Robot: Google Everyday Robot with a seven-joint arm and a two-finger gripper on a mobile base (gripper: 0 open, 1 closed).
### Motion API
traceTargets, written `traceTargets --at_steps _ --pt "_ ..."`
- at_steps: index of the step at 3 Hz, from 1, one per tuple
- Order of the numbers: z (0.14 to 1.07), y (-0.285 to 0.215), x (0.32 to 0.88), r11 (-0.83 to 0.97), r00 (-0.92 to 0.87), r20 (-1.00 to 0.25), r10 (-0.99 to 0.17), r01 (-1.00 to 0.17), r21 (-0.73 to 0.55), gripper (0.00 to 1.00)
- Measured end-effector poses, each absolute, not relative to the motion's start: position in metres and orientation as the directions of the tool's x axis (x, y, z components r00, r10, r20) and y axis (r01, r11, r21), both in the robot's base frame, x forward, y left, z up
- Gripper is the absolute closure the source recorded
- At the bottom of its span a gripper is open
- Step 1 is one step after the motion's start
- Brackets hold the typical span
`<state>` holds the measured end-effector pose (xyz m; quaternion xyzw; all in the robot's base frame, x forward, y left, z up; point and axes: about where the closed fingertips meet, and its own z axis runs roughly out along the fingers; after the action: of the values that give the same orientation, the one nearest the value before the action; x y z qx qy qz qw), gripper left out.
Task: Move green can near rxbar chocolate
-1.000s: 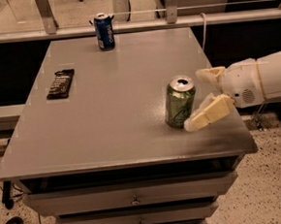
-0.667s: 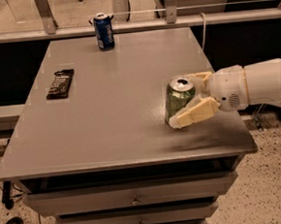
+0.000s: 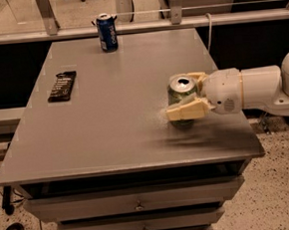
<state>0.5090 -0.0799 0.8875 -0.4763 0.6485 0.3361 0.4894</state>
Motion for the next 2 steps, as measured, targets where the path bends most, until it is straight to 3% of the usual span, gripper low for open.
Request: traceTargets --at_steps 2 --pt "0.933 -0.051 0.554 0.301 0.090 -0.966 -0.241 -0.940 -0.162 0.97"
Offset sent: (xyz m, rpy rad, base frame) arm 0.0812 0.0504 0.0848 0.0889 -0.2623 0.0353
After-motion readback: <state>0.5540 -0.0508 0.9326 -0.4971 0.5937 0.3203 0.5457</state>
